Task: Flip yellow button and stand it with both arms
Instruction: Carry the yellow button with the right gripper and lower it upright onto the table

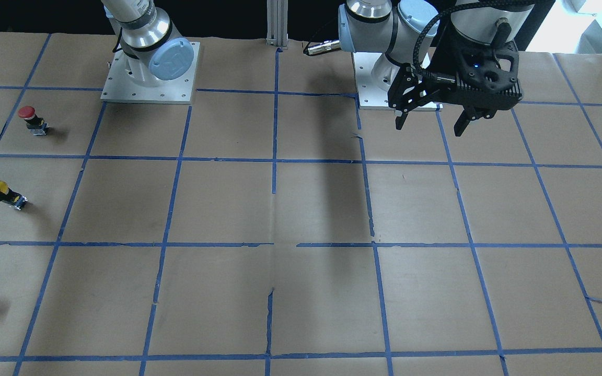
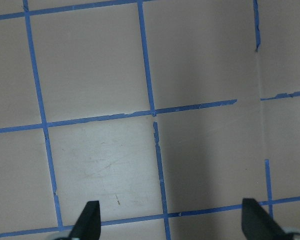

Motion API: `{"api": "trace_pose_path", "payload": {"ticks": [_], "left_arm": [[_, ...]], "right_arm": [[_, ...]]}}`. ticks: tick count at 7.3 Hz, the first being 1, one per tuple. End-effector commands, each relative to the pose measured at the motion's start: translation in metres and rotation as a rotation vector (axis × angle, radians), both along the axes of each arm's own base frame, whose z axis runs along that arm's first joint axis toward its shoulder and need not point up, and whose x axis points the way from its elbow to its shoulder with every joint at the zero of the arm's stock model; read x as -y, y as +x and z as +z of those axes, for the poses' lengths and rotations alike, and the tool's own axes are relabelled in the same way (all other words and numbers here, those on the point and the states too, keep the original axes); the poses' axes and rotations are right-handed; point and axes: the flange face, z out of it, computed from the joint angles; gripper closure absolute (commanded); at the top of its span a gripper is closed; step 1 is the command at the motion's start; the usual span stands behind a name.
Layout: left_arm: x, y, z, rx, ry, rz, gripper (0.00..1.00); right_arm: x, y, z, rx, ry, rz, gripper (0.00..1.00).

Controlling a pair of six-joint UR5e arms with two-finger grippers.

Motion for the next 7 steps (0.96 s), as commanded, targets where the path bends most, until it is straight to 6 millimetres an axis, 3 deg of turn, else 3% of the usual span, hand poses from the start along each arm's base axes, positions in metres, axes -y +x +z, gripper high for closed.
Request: {"api": "trace_pose_path", "payload": {"ticks": [1, 2, 3, 4, 5, 7], "left_arm": [[-0.004, -0.001, 0.003, -0.007, -0.008, 0.0, 0.0], [-0.004, -0.002, 0.005, -0.009, -0.011, -0.001, 0.0], [-0.008, -0.002, 0.01, -0.009, -0.021, -0.001, 0.0], [-0.01, -0.003, 0.009, -0.014, -0.016, 0.036, 0.0], [-0.009, -0.007, 0.01, -0.055, -0.017, 0.05, 0.0], [-0.008, -0.006, 0.01, -0.046, -0.019, 0.047, 0.0]], "right_arm": [[-0.006, -0.005, -0.002, -0.052, 0.068, -0.009, 0.82], [-0.005, -0.006, -0.003, -0.053, 0.067, -0.009, 0.8], [-0.006, -0.006, -0.002, -0.055, 0.064, -0.013, 0.66], [-0.003, -0.007, -0.004, -0.061, 0.05, -0.022, 0.07], [-0.003, -0.007, -0.006, -0.051, 0.051, -0.035, 0.01], [-0.003, -0.004, 0.007, -0.057, 0.061, -0.08, 0.01]]}}
